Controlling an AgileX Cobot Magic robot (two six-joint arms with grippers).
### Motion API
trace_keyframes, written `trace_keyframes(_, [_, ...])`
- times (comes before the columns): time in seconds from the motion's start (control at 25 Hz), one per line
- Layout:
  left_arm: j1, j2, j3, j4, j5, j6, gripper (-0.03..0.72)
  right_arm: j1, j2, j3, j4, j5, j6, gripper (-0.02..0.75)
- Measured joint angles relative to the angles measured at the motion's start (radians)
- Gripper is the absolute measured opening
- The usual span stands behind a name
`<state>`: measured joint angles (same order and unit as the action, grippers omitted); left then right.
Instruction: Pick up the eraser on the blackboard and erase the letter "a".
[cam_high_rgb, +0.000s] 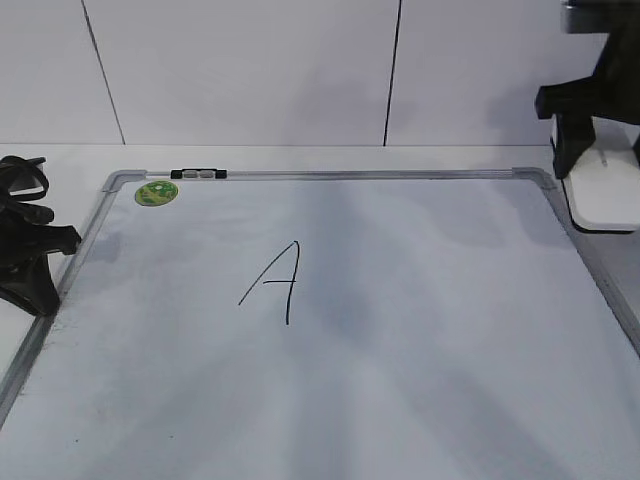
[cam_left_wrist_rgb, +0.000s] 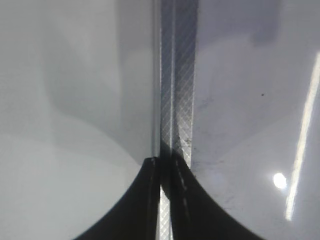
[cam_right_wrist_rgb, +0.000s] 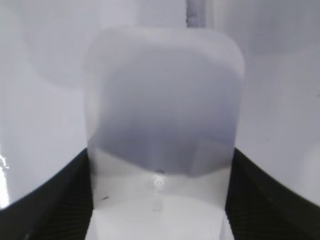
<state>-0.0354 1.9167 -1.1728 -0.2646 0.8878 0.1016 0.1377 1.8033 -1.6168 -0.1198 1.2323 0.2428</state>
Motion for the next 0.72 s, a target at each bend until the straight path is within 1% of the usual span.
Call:
trace_keyframes(0.2, [0.0,0.0,0.0,0.0,0.0,0.0,0.017,-0.033,0.0,0.053,0.003,0.001,-0.019,0.563])
trace_keyframes(0.72, [0.0,0.0,0.0,0.0,0.0,0.0,0.017,-0.033,0.081,0.072,0.022,-0.001,-0.07,0.563])
